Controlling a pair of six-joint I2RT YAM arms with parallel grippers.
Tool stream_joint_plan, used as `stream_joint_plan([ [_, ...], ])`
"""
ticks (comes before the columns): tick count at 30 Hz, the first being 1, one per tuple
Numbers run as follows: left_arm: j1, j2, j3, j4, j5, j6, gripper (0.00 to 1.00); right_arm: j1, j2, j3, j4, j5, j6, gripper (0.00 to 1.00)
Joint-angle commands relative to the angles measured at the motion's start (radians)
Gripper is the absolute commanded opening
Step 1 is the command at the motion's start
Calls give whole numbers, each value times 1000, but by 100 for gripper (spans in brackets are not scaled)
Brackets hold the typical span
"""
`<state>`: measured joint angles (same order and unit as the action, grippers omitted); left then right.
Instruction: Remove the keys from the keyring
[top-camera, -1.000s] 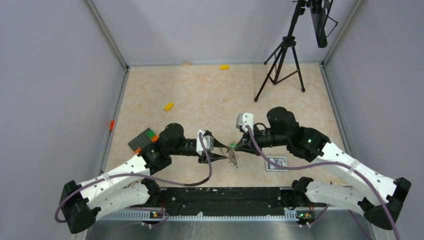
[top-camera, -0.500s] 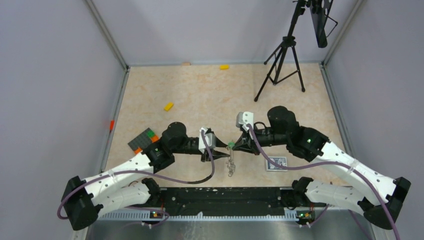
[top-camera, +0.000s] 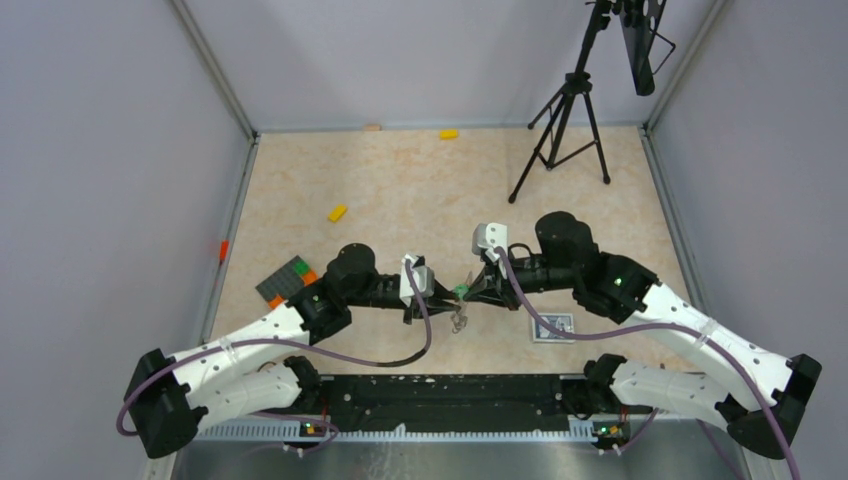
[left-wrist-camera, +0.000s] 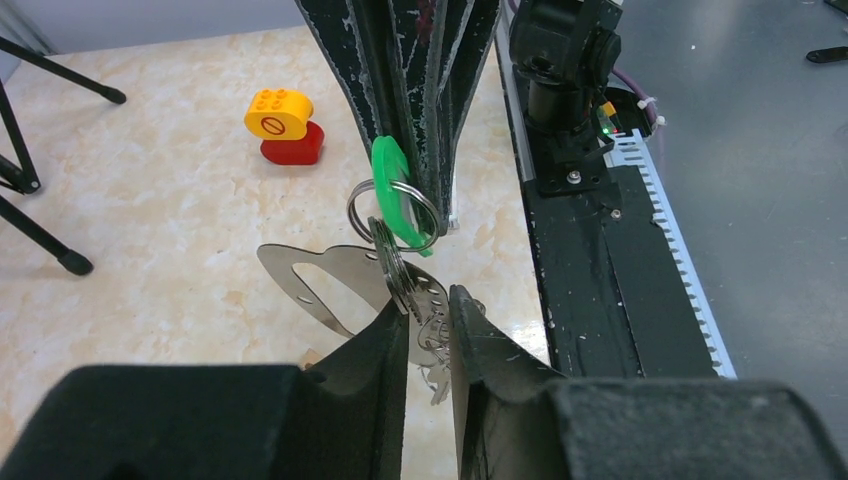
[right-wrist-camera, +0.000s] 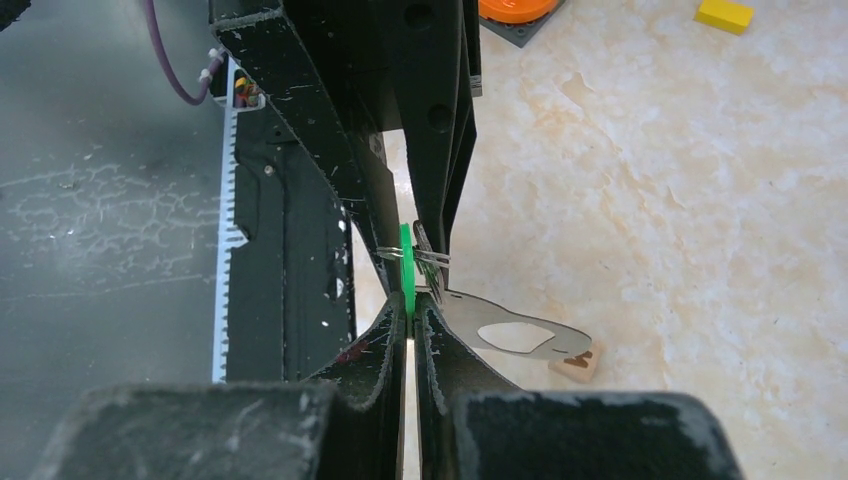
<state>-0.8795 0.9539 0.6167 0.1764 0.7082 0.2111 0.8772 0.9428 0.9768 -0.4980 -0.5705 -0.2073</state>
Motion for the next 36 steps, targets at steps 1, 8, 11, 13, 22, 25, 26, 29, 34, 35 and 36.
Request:
stream_joint_plan([
  [1,-2,4,0,49,12,-2,22,8,-9,18,57,-27,5,0],
  [8,-3,0,6,37,-12,1,11,9,-20,6,36,-15,-5,0],
  [11,-2,-9,8,27,-31,9,2,9,-25,5,17,-6,-14,0],
  [13,-3,-17,8,21,-41,15,0,8,-30,3,6,-3,-20,0],
  [22,-1,-39,26,-49,-55,58,0,8,-53,-20,-17,35,-33,0],
  [25,-2,-42,41,-90,-46,78,0,9,-60,-28,-21,70,-36,0],
  [26,-1,-44,46,-102,-39,84,0,9,-62,-31,-19,83,-38,0],
  [29,-2,-44,53,-125,-5,93,0,8,-59,-39,-6,116,-38,0],
  [34,-2,-31,61,-141,89,91,0,8,-50,-49,19,123,-36,0],
  [35,-1,-27,61,-141,104,88,0,8,-47,-49,22,123,-35,0],
  [36,-2,-23,62,-141,117,85,0,8,-46,-50,25,122,-34,0],
])
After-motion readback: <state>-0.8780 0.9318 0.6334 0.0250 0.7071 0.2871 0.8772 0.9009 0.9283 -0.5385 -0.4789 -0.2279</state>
